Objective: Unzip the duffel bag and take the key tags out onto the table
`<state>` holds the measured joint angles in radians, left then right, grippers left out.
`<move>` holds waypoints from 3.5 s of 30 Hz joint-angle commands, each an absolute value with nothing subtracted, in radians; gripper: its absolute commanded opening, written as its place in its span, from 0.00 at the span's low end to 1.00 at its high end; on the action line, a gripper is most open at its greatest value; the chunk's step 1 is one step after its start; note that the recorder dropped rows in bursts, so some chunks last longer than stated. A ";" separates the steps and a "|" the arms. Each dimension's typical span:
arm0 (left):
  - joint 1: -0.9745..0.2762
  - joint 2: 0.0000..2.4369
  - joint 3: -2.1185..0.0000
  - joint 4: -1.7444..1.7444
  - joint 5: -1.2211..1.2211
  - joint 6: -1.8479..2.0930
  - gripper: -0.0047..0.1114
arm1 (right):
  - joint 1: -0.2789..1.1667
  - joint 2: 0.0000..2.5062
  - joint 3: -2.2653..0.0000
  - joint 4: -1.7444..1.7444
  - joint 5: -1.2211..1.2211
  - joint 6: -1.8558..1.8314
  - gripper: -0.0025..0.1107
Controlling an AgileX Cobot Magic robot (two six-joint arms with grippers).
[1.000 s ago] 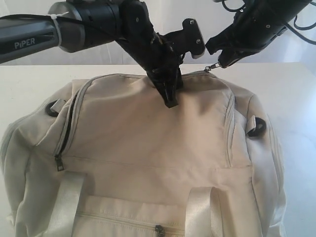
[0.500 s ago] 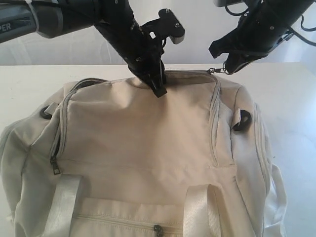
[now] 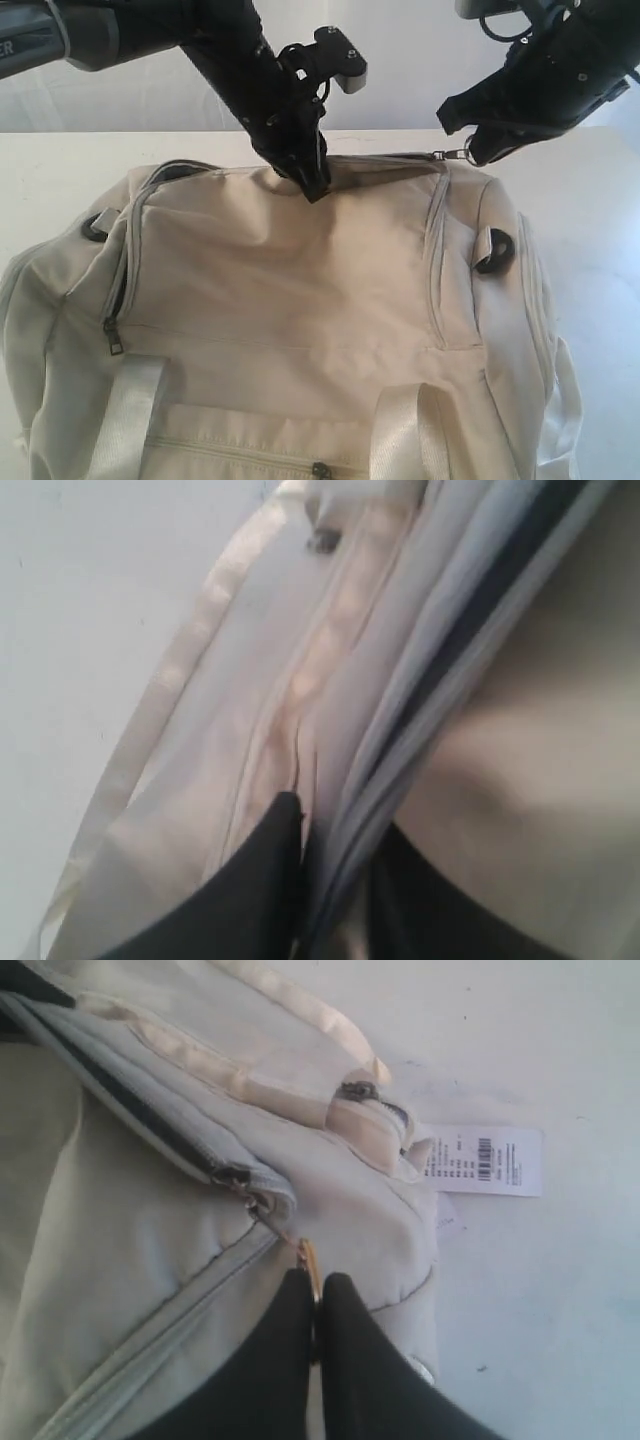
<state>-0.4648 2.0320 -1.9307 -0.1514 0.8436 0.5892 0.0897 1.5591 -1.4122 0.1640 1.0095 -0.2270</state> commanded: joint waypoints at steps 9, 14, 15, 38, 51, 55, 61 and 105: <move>-0.514 2.024 -2.008 -0.104 0.944 0.628 0.53 | 0.069 1.549 -1.405 0.055 1.023 -0.220 0.02; -0.552 2.024 -2.015 -0.104 0.936 0.645 0.53 | 0.069 1.549 -1.405 0.055 1.023 -0.220 0.02; -0.561 2.024 -2.015 -0.104 0.936 0.653 0.53 | 0.069 1.549 -1.405 0.055 1.023 -0.220 0.02; -0.654 1.986 -2.015 -0.155 0.872 0.765 0.53 | 0.069 1.549 -1.404 0.055 1.025 -0.220 0.02; -0.654 2.050 -2.015 -0.151 0.829 0.767 0.50 | 0.069 1.549 -1.364 0.079 0.994 -0.220 0.02; -0.654 2.062 -2.015 -0.151 0.799 0.763 0.38 | 0.069 1.549 -1.364 0.080 0.988 -0.220 0.02; -0.654 2.062 -2.015 -0.148 0.777 0.759 0.16 | 0.069 1.549 -1.364 0.080 0.982 -0.220 0.02; -0.501 1.927 -2.015 -0.060 0.995 0.620 0.04 | 0.099 1.513 -1.334 0.285 1.112 -0.338 0.02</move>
<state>-0.5141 1.9494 -2.0088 -0.0999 0.9726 0.6434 0.0856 1.5471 -1.3508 0.3071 1.0807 -0.3236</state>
